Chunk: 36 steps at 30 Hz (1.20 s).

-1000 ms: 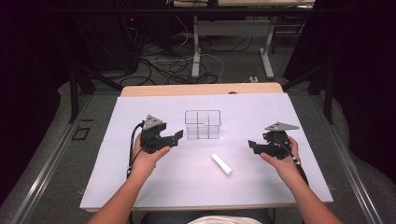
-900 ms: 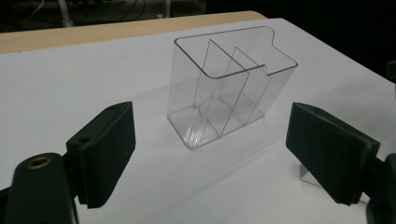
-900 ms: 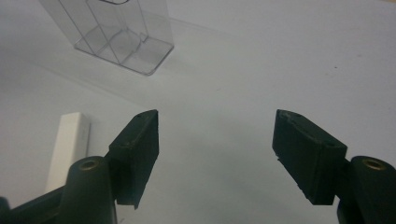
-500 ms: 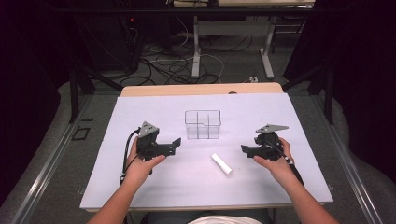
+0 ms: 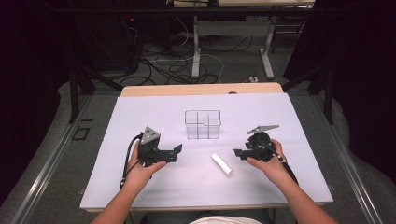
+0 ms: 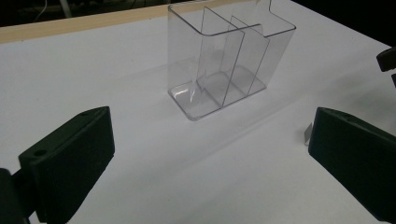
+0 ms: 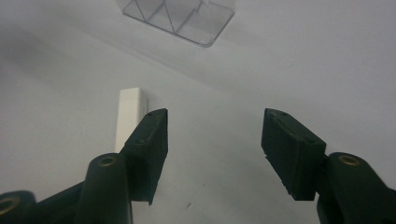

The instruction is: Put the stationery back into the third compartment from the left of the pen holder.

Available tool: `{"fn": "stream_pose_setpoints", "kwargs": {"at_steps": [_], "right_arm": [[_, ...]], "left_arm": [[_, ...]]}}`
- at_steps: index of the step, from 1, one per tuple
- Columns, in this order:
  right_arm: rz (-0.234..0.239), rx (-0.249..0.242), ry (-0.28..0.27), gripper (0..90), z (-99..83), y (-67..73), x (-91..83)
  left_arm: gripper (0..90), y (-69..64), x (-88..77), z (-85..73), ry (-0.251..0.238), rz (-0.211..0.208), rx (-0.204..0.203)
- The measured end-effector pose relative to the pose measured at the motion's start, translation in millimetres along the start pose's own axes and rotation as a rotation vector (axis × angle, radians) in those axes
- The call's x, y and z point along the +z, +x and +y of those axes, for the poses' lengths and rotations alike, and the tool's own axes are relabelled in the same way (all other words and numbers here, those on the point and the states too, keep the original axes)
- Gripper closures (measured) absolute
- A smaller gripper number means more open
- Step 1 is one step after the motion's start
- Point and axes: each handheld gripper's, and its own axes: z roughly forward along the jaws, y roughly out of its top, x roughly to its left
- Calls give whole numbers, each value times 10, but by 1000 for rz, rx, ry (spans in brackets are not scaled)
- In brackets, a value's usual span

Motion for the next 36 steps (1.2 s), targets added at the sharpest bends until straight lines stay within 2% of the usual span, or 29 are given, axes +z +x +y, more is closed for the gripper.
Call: {"fn": "stream_pose_setpoints", "kwargs": {"at_steps": [4,5,7,10,11,17,19,21,22,23,25,26,28,29,30,31,32,33,36], "right_arm": [[19,-10,56,443,12,86,39],[19,-10,56,443,12,86,39],[30,-14,105,460,25,161,71],[46,-30,123,478,36,219,118],[46,-24,148,484,45,245,125],[71,-34,193,503,62,375,222],[77,-34,193,504,59,394,243],[72,-32,238,507,69,454,292],[76,-31,228,508,61,469,317],[78,-44,253,507,71,477,324],[76,-42,260,508,74,492,341],[69,-66,326,508,102,489,322],[75,-47,277,509,76,522,400],[75,-47,277,509,76,522,400],[73,-90,372,514,112,510,377],[99,-46,191,516,24,537,496],[96,-50,187,522,15,540,511],[84,-63,296,522,56,542,463],[95,-64,296,534,37,548,492]], "left_arm": [[4,-16,20,-23,14,5,14],[5,-16,20,-23,14,5,14],[7,-11,35,-47,30,9,23],[7,0,45,-61,36,12,27],[8,6,48,-64,36,13,27],[14,18,54,-76,39,13,14],[15,20,57,-80,44,12,12],[18,22,58,-82,44,11,14],[18,24,56,-82,45,11,13],[19,29,54,-83,45,11,12],[20,33,54,-83,45,13,14],[20,36,53,-83,45,13,13],[21,37,54,-84,45,14,10],[21,36,55,-84,45,13,11],[22,35,56,-85,46,12,10],[22,36,56,-85,49,11,11],[22,34,57,-86,49,11,11],[23,33,57,-86,49,10,11],[24,30,58,-88,50,9,9]]}}
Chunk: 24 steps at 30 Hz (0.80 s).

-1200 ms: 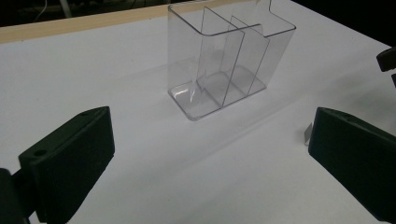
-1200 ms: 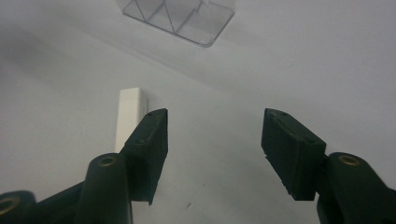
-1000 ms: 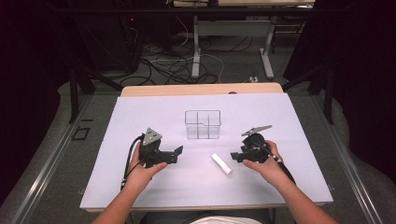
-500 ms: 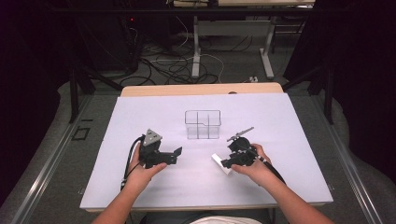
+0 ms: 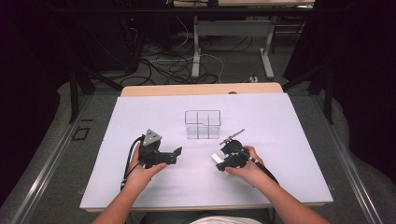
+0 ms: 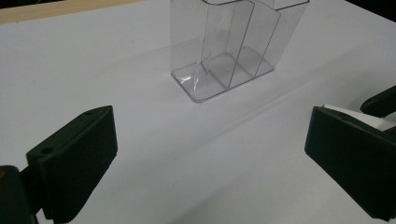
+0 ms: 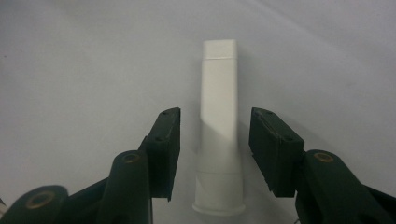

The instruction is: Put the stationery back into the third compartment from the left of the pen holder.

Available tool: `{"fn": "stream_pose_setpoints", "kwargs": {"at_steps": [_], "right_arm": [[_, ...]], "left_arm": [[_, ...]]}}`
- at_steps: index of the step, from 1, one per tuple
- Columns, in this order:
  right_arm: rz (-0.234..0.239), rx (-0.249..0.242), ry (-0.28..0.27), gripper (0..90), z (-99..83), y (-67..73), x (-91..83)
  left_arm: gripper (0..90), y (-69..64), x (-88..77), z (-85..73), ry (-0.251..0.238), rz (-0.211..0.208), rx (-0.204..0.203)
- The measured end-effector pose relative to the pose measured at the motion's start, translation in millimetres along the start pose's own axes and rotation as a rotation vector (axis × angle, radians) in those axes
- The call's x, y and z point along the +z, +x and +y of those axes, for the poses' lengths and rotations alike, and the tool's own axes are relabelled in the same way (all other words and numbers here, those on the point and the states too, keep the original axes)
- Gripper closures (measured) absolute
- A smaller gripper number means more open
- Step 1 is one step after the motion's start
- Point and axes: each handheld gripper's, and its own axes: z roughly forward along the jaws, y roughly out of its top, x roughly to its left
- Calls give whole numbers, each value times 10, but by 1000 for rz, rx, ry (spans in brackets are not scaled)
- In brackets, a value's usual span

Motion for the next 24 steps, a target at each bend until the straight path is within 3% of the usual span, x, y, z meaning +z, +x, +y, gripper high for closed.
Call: {"fn": "stream_pose_setpoints", "kwargs": {"at_steps": [5,6,11,13,16,19,24], "right_arm": [[9,12,-13,562,-13,13,45],[-9,17,25,567,-3,19,30],[-24,5,29,594,-2,30,69],[-34,-15,56,609,8,21,45],[-42,-8,49,665,9,23,59],[-35,13,24,670,7,25,79],[-35,40,28,675,17,19,81]], "left_arm": [[25,-2,16,-11,-2,6,-3],[26,-3,18,-13,0,5,-3],[27,0,26,-17,0,1,-3],[28,5,28,-18,0,2,-4],[29,11,30,-19,2,3,-4],[29,12,28,-18,2,3,-4],[30,15,30,-20,3,2,-5]]}}
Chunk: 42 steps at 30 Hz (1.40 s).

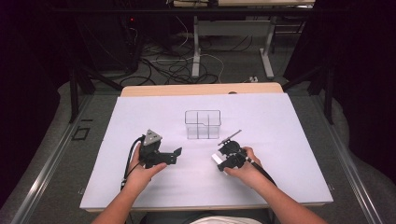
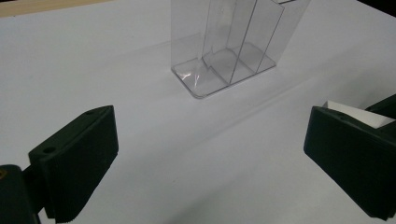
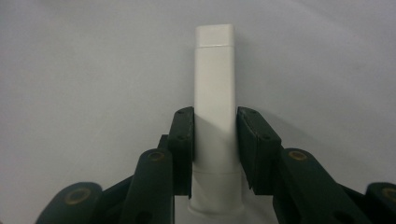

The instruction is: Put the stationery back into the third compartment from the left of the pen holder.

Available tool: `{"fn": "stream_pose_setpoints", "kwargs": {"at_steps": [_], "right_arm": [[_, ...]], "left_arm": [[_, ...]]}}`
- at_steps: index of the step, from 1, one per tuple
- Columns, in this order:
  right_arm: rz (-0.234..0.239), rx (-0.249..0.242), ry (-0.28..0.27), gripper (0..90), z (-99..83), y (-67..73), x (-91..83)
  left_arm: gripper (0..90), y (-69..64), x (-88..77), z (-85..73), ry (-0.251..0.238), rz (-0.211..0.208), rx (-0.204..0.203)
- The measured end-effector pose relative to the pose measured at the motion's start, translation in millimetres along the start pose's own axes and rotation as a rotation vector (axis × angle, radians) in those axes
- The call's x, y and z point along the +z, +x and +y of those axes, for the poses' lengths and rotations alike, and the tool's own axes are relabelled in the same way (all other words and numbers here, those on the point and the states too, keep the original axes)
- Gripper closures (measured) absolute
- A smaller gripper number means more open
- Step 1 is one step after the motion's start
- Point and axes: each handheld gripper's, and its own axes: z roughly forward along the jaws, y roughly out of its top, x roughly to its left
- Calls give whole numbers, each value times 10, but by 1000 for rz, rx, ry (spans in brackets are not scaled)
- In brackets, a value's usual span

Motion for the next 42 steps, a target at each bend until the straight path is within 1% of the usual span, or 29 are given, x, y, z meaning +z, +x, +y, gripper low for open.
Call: {"fn": "stream_pose_setpoints", "kwargs": {"at_steps": [2,3,4,13,14,16,17,18,19,20,21,22,23,24,25,26,27,28,29,30,31,32,33,34,35,37,40,41,42], "right_arm": [[-5,2,21,676,10,-3,-14],[-7,-7,29,677,11,-10,-19],[-6,2,30,677,14,-5,-20],[-4,10,24,679,12,12,-15],[-4,10,24,679,12,12,-15],[-2,5,16,679,12,17,-24],[0,-12,3,679,8,12,-26],[1,-19,19,679,12,14,-40],[1,-19,19,679,12,14,-40],[0,-15,19,679,14,23,-49],[2,-17,13,679,13,30,-53],[18,-9,-98,680,-15,32,5],[-15,-43,108,679,49,28,-149],[-17,-61,92,679,47,26,-156],[-5,-54,-49,679,16,45,-106],[-5,-54,-49,679,16,45,-106],[-19,-86,39,679,44,40,-184],[4,-64,-60,679,18,61,-126],[-1,-99,-67,679,22,52,-135],[-1,-85,-73,679,16,78,-141],[-9,-125,-85,680,22,68,-146],[-14,-149,-98,679,24,69,-147],[-34,-185,-105,679,24,92,-162],[-34,-185,-105,679,24,92,-162],[-56,-246,-127,679,24,110,-176],[-97,-315,-157,680,14,138,-193],[-130,-410,-184,679,5,182,-215],[-130,-410,-184,679,5,182,-215],[-170,-477,-210,679,-4,220,-234]], "left_arm": [[30,1,1,0,0,-1,0],[30,1,2,0,0,-1,0],[30,2,2,0,1,-1,0],[33,6,4,-3,1,0,3],[33,9,-3,1,14,0,6],[33,10,-2,0,12,-1,5],[34,9,-1,1,11,-1,5],[34,10,-2,1,11,-1,5],[34,6,4,-1,4,6,4],[34,11,-2,2,12,1,5],[34,13,-2,1,13,2,6],[35,15,-3,1,14,2,6],[35,15,-2,0,14,2,6],[35,15,-3,1,14,3,7],[36,15,-3,1,14,3,7],[36,15,-3,0,11,2,6],[36,15,-4,1,11,2,6],[35,15,-5,1,11,2,6],[36,16,-6,1,11,2,6],[36,17,-6,1,11,2,6],[36,18,-6,1,11,3,6],[36,19,-6,1,11,3,6],[36,20,-6,1,11,4,6],[36,21,-7,1,11,4,6],[36,21,-7,2,11,4,5],[36,20,-4,-2,4,6,1],[36,21,-4,-2,5,7,0],[36,21,-5,-2,4,8,-2],[36,22,-6,-2,3,9,-3]]}}
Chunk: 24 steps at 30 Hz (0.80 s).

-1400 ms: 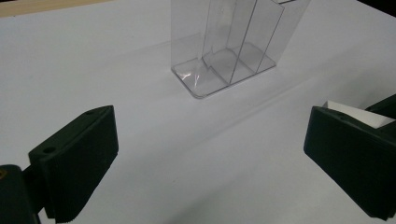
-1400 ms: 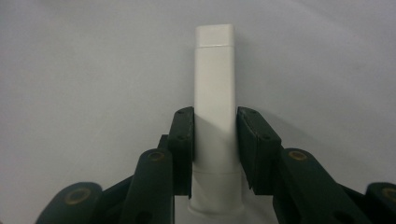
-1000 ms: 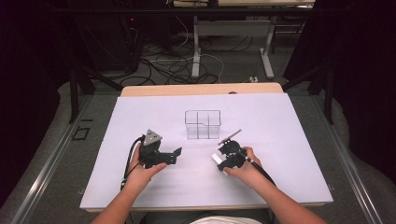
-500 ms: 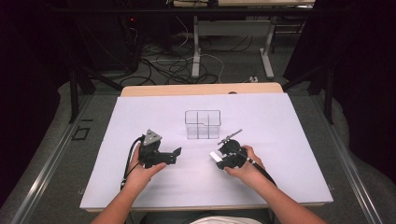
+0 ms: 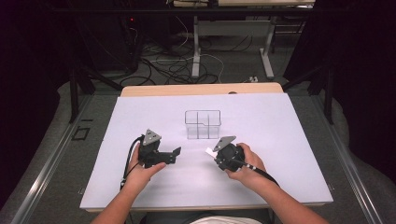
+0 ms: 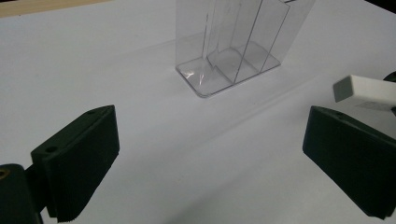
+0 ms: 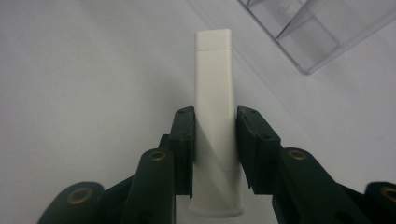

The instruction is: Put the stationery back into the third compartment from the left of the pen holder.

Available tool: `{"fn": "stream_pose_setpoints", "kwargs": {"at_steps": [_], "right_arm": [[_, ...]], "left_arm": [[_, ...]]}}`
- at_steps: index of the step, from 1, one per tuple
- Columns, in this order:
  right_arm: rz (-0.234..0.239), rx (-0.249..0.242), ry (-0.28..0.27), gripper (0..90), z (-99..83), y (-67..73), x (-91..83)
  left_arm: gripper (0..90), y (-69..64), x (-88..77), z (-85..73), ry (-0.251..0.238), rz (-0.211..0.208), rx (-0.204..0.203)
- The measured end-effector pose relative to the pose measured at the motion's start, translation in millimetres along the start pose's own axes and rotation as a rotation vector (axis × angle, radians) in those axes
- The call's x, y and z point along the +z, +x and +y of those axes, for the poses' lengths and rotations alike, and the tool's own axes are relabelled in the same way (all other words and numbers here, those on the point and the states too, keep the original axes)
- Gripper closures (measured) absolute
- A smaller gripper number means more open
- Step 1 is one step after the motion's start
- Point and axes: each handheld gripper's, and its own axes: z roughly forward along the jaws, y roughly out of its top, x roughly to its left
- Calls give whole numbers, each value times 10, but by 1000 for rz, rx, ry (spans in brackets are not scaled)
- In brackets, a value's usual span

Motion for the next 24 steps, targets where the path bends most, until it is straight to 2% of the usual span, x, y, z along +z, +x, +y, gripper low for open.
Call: {"fn": "stream_pose_setpoints", "kwargs": {"at_steps": [2,3,4,5,6,8,11,12,13,14,16,17,20,21,24], "right_arm": [[-46,-87,-31,679,6,42,-18],[-46,-87,-31,679,6,42,-18],[-84,-170,-58,680,7,92,-35],[-84,-170,-58,680,7,92,-35],[-145,-289,-75,680,5,130,-44],[-183,-375,-85,680,0,173,-46],[-245,-530,-114,680,-12,205,-43],[-259,-568,-93,680,-10,212,-59],[-259,-568,-93,680,-10,212,-59],[-281,-663,-105,680,-14,197,-61],[-306,-746,-111,680,-20,181,-73],[-306,-746,-111,680,-20,181,-73],[-330,-893,-121,680,-26,101,-107],[-330,-893,-121,680,-26,101,-107],[-330,-1036,-128,680,-22,30,-138]], "left_arm": [[37,3,-6,4,6,-1,0],[37,4,-7,4,6,-1,1],[37,4,-6,4,6,-1,0],[37,4,-5,3,4,-1,0],[37,4,-5,4,5,-1,0],[38,2,-2,4,-1,1,2],[43,2,-4,5,-1,0,4],[45,2,-4,5,-2,-4,5],[45,1,-5,7,1,-2,8],[49,0,-5,9,1,-4,8],[54,-5,-8,13,1,-5,10],[54,-8,-9,15,0,-6,11],[64,-12,-16,24,8,-15,18],[64,-15,-16,26,9,-19,17],[82,-29,-12,31,3,-29,15]]}}
